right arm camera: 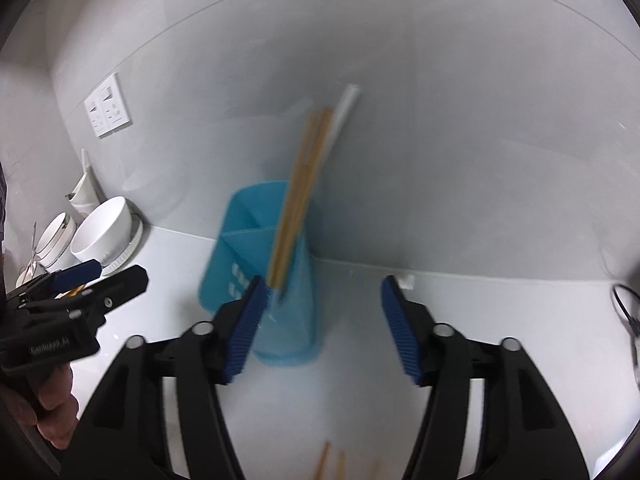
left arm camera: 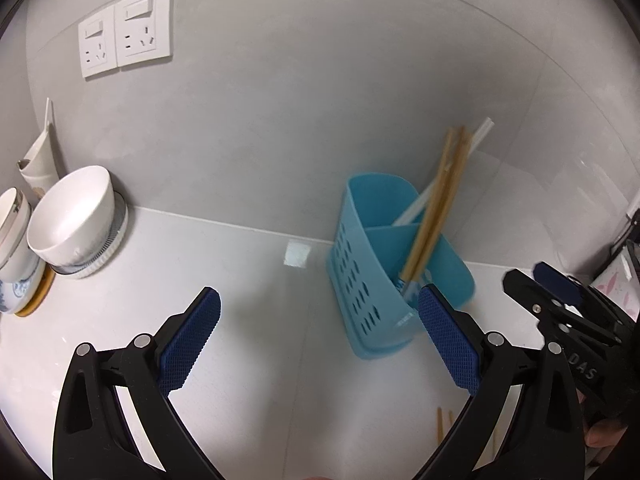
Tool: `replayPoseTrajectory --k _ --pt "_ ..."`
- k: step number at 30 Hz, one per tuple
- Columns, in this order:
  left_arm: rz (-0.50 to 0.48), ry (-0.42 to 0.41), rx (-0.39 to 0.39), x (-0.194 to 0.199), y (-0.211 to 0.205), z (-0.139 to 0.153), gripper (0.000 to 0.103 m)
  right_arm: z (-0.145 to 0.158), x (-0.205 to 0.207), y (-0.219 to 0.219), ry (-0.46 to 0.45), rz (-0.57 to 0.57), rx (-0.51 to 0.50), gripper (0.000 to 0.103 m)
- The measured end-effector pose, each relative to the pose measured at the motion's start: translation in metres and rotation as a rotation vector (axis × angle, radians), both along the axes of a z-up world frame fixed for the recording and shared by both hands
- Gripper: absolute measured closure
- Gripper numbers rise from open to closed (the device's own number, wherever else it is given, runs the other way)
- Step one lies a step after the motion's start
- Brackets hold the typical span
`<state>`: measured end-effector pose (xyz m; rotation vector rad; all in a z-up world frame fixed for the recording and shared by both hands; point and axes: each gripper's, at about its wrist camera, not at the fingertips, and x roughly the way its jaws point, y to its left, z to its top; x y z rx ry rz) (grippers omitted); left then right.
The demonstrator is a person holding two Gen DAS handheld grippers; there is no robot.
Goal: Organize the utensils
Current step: 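Open the left tool over the holder while the right tool lowers and releases its chopstick, then move both open tools back toward the remaining chopsticks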
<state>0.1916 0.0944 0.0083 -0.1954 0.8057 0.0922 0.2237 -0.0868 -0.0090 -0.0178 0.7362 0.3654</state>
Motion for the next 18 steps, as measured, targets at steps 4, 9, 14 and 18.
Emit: replayPoseTrajectory --k 4,9,14,18 --pt "-0.023 0.011 -0.001 -0.007 -0.013 -0.002 0.006 -0.003 -0.011 -0.028 0.026 -0.044 -0.012 0.036" --pt "-0.061 0.054 -0.039 -0.018 -0.031 -0.008 0.006 -0.006 -0.030 -0.062 0.044 -0.110 -0.018 0.017" --pt "-0.100 0.091 -0.029 -0.030 -0.051 -0.015 0.006 -0.015 -0.053 -0.083 0.059 -0.149 -0.033 0.008" --pt "-0.117 0.119 -0.038 -0.040 -0.067 -0.025 0.006 -0.024 -0.069 -0.097 0.083 -0.174 -0.056 0.008"
